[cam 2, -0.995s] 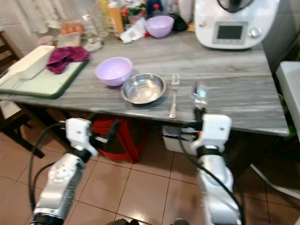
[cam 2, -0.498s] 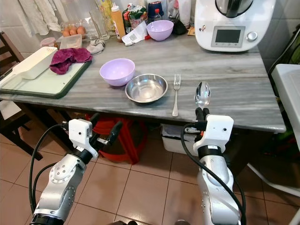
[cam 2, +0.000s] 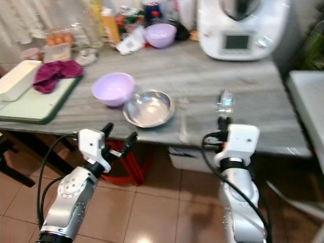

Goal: Setting the table

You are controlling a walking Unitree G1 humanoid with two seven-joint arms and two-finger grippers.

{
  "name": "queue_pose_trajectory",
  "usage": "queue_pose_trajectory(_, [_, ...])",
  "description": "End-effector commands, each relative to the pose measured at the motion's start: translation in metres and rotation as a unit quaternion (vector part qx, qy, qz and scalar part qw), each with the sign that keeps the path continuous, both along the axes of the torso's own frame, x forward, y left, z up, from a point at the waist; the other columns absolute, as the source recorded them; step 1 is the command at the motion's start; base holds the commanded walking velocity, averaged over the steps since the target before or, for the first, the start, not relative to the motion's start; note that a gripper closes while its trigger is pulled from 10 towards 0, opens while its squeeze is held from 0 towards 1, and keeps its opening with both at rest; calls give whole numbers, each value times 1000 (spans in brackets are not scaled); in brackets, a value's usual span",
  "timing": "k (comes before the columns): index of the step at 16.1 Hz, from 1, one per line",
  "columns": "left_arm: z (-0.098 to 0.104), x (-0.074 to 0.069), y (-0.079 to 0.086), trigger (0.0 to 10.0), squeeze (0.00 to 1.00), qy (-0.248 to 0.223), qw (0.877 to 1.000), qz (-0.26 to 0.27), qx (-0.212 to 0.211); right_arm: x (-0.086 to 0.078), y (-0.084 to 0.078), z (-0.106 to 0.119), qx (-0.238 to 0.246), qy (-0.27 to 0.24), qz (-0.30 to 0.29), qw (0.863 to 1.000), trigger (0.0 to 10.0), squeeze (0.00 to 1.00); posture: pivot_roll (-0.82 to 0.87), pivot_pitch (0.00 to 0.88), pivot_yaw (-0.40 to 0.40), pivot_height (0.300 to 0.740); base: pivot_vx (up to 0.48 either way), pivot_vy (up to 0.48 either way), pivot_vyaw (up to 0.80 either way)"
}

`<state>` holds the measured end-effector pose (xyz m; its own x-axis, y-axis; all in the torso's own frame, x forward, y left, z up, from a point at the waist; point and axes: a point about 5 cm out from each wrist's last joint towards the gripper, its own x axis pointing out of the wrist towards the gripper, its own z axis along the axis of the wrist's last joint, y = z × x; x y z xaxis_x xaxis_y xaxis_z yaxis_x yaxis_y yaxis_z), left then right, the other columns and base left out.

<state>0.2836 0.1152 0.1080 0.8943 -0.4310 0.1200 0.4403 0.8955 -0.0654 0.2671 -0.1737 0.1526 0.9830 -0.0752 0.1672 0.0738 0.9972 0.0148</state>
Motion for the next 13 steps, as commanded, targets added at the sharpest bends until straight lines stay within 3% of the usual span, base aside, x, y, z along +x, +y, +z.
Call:
queue_pose_trajectory(1, [0, 0, 10, 10000, 0, 0, 1000, 12, 8, 1, 10, 1, 4, -2, 19, 1000, 10000, 0, -222, 112, 129, 740, 401, 0, 0])
queue_pose_trajectory(9, [-10, -15, 26, 10000, 0, 11, 999, -6, 43, 0, 8, 0, -6, 3, 7, 1000, 10000, 0, -221, 114, 120, 740, 43, 0, 0])
queue_pose_trajectory(11, [-17, -25, 42, 10000, 0, 20, 997, -16, 73, 3, 0, -6, -5, 29, -15, 999, 10000, 0, -223, 115, 118, 740, 0, 0, 0])
queue_pose_trajectory(13, [-18, -27, 45, 10000, 0, 24, 996, -31, 83, 5, -9, -10, 16, 46, -44, 998, 10000, 0, -221, 118, 119, 740, 0, 0, 0])
